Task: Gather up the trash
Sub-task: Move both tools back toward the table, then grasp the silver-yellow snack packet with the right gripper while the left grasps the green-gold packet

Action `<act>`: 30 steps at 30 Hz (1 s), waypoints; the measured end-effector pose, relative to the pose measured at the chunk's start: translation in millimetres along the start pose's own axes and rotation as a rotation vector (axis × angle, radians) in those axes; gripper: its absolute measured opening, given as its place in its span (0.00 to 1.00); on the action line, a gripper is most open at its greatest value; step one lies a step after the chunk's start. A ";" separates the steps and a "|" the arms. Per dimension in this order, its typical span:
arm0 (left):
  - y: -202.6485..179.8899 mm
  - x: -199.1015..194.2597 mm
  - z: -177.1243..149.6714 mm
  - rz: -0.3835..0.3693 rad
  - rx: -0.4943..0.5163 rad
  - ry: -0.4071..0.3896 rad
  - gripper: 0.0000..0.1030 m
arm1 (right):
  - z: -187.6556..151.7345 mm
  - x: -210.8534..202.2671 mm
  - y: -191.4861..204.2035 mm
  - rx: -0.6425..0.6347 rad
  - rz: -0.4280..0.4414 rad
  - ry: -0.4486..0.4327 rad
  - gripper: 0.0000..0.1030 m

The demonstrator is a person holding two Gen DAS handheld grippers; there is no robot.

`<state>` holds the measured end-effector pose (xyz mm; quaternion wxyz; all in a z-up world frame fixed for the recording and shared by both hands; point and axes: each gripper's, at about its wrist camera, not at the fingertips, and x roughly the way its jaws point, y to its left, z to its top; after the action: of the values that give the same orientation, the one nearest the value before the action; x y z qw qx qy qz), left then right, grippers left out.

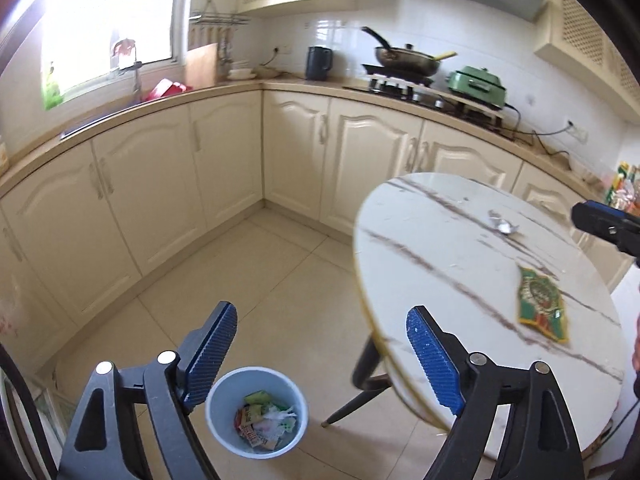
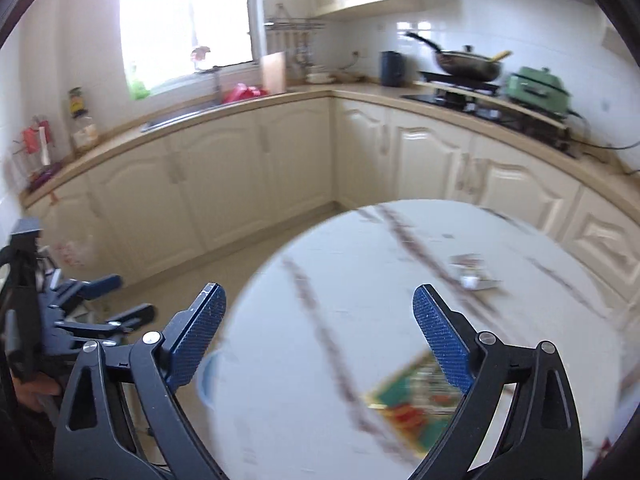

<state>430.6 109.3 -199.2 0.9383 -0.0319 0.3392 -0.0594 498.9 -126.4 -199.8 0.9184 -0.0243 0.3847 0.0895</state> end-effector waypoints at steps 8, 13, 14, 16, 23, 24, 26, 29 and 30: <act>-75.4 26.0 33.7 -0.034 0.100 0.011 0.93 | 4.0 66.8 -118.1 0.069 -0.106 0.179 0.93; -97.6 61.5 61.0 -0.054 0.139 0.040 0.93 | -1.3 122.8 -153.0 0.087 -0.063 0.264 0.90; -100.5 68.1 64.9 -0.057 0.143 0.046 0.93 | -1.7 133.2 -153.2 0.068 -0.061 0.268 0.89; -108.6 82.2 75.2 -0.068 0.152 0.062 0.93 | -0.8 149.1 -153.9 0.054 -0.065 0.281 0.85; -139.1 109.1 91.5 -0.099 0.188 0.090 0.93 | -6.0 169.3 -163.5 0.031 -0.044 0.318 0.46; -142.1 109.3 90.9 -0.107 0.193 0.094 0.93 | -7.8 165.9 -166.0 0.031 -0.047 0.318 0.39; -150.0 109.7 90.6 -0.122 0.202 0.099 0.93 | -9.8 159.7 -171.6 0.037 -0.042 0.314 0.35; -170.3 111.6 88.3 -0.175 0.247 0.120 0.94 | -23.7 136.4 -189.1 0.070 -0.054 0.307 0.30; -177.8 112.7 86.8 -0.185 0.265 0.126 0.94 | -29.3 127.6 -193.3 0.077 -0.046 0.305 0.30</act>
<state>556.2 -80.2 -186.0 0.9017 0.0650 0.3821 -0.1916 601.5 -301.1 -315.8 0.8514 -0.0111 0.5221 0.0489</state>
